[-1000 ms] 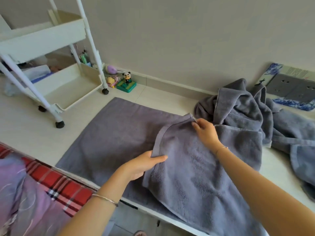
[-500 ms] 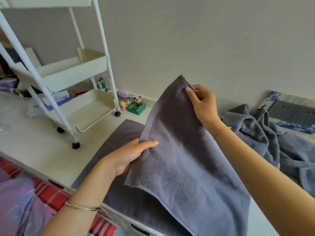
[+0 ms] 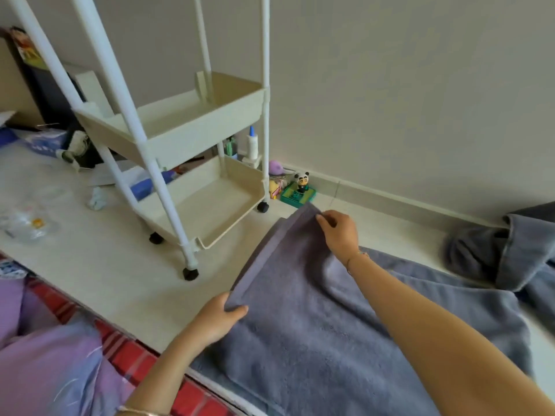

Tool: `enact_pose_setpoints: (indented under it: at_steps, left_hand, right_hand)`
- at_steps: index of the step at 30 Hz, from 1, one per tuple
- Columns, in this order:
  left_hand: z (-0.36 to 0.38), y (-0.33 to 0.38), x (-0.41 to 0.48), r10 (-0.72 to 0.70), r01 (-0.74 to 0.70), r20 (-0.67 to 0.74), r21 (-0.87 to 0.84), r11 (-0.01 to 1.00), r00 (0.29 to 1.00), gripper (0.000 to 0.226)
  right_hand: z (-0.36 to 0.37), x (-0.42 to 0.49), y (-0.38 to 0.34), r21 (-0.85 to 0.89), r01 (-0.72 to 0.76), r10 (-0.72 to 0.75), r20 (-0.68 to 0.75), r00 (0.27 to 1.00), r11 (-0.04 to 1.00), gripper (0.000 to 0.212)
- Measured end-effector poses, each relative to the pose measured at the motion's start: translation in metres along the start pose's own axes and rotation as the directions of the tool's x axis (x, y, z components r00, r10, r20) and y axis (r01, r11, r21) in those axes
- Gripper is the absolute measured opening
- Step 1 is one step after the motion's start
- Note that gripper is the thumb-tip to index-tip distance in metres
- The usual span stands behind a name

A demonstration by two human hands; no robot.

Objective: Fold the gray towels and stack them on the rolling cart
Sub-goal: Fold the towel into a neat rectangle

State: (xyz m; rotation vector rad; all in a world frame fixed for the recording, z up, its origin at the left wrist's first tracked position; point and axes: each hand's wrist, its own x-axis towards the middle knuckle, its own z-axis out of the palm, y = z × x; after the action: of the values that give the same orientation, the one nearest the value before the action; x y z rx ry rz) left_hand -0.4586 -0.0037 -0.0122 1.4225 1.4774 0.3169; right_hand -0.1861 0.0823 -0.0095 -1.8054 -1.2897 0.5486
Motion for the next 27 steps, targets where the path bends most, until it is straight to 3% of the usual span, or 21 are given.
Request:
enact_pose_setpoints:
  at_steps: [3,8,10,12,15,22,27]
  left_hand:
    - [0.002,-0.007,0.006,0.039,-0.038,0.034,-0.026,0.999,0.999,0.027]
    - [-0.015,0.002,0.014,0.129,-0.096,0.144,-0.214,0.972,0.981,0.015]
    - [-0.02,-0.008,0.023,0.091,-0.076,0.087,-0.159,0.984,0.992,0.01]
    - [-0.019,-0.022,0.034,0.075,-0.075,-0.018,0.003,0.997,0.997,0.004]
    - [-0.01,-0.036,0.041,0.105,-0.079,-0.143,0.174,0.982,0.984,0.027]
    - [-0.012,-0.047,0.044,0.146,-0.122,-0.162,0.148,0.981,0.976,0.028]
    - [-0.02,-0.055,0.038,0.14,-0.085,-0.16,0.306,0.948,0.977,0.028]
  right_hand:
    - [0.022,0.004,0.003,-0.037,0.009,-0.01,-0.015,1.0,0.999,0.02]
    - [0.027,0.033,-0.025,-0.027,0.126,-0.128,-0.301,0.945,0.992,0.02]
    - [0.04,0.046,-0.022,-0.101,0.132,-0.151,-0.223,0.963,0.986,0.021]
    - [0.064,0.057,-0.001,-0.209,0.131,-0.14,-0.029,0.99,0.969,0.02]
    - [0.089,0.058,0.026,-0.32,0.043,0.004,0.147,0.989,0.946,0.02]
    - [0.102,0.071,0.027,-0.556,0.144,-0.058,0.169,0.984,0.819,0.022]
    - [0.106,0.066,0.029,-0.592,0.168,-0.073,0.182,0.981,0.788,0.024]
